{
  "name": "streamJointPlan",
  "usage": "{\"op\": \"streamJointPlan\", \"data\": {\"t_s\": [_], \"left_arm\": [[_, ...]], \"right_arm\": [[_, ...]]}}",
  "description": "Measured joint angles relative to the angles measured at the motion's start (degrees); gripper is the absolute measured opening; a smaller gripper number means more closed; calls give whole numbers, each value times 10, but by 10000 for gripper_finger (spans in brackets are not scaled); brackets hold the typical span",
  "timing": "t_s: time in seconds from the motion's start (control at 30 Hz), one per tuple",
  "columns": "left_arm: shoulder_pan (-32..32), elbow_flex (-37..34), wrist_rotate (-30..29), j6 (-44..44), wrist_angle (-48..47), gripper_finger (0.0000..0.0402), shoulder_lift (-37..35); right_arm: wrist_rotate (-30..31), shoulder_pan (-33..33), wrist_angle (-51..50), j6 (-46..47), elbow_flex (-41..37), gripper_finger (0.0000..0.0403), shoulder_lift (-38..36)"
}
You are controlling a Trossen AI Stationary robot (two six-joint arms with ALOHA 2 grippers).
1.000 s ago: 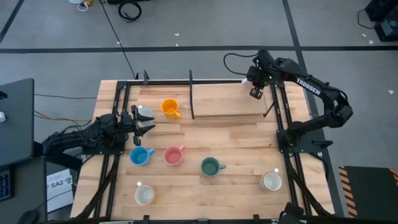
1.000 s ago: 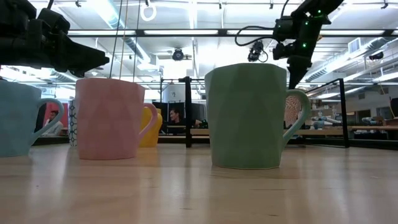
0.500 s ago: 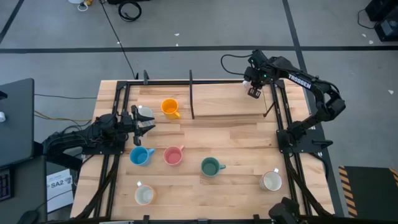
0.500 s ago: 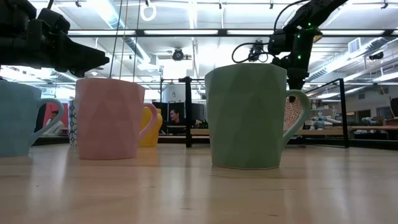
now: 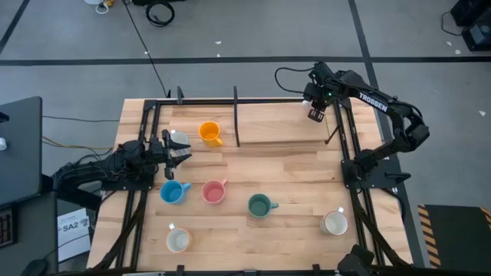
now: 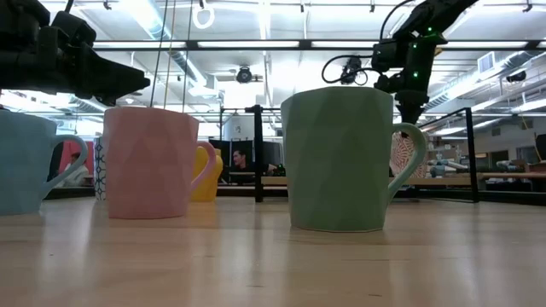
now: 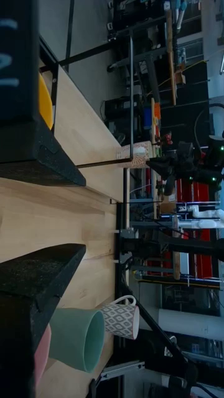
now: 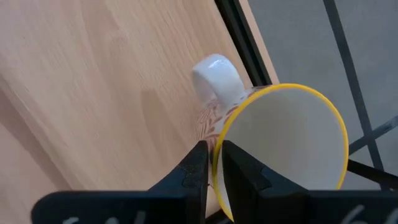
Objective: Place coffee mugs
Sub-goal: Put the orange and white patterned mug on the shelf
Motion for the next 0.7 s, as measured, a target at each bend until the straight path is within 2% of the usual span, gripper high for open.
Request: {"op": "streamJointPlan", "data": {"t_s": [0.33,0.7], "left_arm": [[0,0,0,0,0,167,0],[0,0,0,0,0,167,0]], "right_arm": [[-7,0,11,0,0,63,0],[-10,2,18,0,1,146,-1]]}}
